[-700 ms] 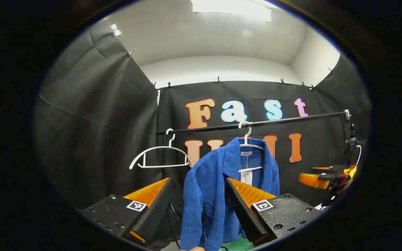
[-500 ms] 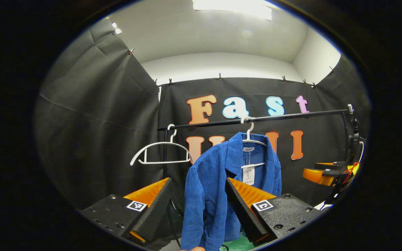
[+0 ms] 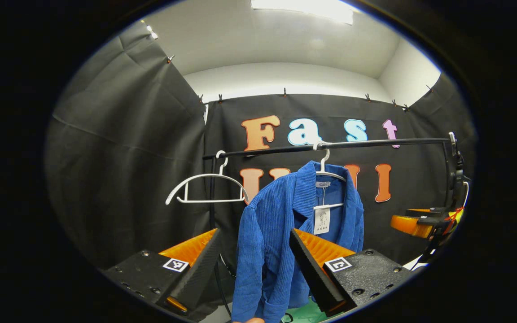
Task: Grasp the clothes on the hanger with both hands and then place them into the laundry hamper below.
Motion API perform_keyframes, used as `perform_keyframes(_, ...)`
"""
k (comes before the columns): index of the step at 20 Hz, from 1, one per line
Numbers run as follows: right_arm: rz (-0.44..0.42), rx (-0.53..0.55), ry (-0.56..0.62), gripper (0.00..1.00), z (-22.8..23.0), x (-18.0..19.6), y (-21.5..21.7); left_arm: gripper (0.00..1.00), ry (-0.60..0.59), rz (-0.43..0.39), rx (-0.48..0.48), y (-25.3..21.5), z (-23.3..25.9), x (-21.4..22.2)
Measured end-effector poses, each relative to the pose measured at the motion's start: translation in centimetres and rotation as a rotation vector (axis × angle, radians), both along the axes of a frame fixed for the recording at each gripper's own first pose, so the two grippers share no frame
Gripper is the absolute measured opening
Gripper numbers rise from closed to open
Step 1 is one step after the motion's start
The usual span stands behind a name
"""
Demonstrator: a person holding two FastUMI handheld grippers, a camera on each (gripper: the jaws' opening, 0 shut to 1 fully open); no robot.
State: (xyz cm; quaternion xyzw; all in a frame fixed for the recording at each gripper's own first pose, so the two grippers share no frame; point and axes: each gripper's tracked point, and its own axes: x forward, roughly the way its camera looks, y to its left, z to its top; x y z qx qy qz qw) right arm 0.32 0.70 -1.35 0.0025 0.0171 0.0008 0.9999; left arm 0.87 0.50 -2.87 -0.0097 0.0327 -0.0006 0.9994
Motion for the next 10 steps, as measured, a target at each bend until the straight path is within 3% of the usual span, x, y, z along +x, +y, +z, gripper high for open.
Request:
perform_keyframes(4, 0.008, 0.018, 0.013, 0.89, -0.6, 0.6, 0.4, 0.95, 0.005, 0.006, 0.009, 0.5, -0.2, 0.1)
perform_keyframes(5, 0.006, 0.018, 0.015, 0.98, -0.6, 0.7, 0.4, 0.95, 0.002, 0.009, 0.009, 0.7, -0.2, 0.1)
perform_keyframes(10, 0.005, 0.031, 0.019, 0.98, -1.6, 2.1, 1.2, 0.93, 0.012, 0.010, 0.008, 0.8, -1.0, 0.0)
